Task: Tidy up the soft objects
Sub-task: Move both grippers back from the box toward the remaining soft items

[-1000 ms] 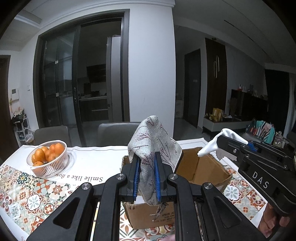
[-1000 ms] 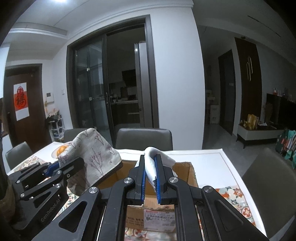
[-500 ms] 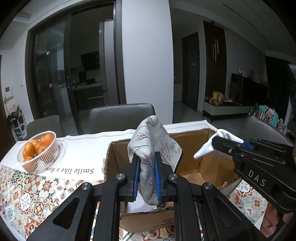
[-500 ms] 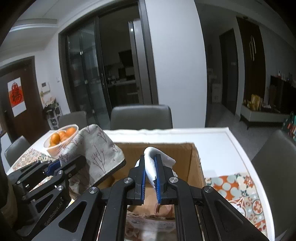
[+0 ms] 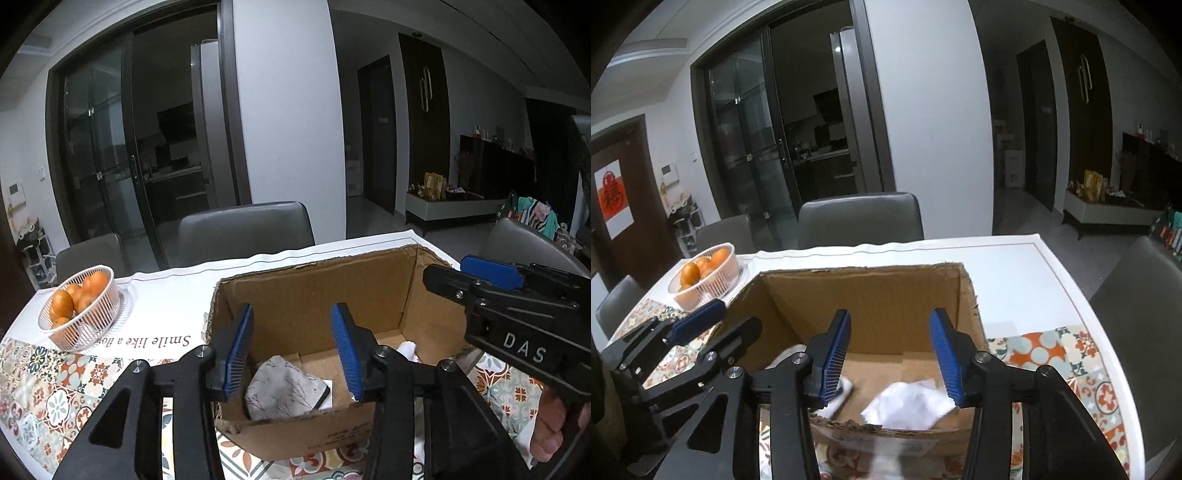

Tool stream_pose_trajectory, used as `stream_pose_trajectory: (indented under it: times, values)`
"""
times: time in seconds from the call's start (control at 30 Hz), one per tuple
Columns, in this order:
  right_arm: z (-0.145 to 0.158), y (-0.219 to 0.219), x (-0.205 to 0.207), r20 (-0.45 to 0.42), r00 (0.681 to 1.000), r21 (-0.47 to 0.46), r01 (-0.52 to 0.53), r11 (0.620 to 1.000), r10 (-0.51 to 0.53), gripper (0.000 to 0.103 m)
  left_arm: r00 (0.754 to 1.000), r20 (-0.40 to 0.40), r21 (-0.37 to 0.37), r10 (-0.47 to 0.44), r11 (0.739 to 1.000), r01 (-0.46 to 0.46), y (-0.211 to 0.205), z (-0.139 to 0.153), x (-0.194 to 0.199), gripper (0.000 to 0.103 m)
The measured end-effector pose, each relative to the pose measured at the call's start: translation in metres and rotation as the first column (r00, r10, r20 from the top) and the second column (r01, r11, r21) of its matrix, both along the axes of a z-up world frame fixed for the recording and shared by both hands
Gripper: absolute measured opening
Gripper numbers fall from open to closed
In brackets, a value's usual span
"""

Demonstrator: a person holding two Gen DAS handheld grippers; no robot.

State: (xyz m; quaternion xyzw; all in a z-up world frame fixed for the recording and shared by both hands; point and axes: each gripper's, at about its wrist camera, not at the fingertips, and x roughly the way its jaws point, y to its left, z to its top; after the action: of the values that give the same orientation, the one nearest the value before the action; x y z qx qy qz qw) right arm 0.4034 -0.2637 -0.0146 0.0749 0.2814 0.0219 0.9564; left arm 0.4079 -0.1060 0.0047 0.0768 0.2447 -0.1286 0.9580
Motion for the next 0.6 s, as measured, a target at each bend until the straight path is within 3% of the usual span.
stream_pose_trajectory:
  times: [0.6]
  values:
    - [0.046, 0.009, -0.075, 0.107, 0.993, -0.036, 0.053, 0.998, -0.048, 0.053, 0.998, 0.067, -0.031, -0.012, 0.999, 0.014, 0.017, 0.038, -0.068, 0.049]
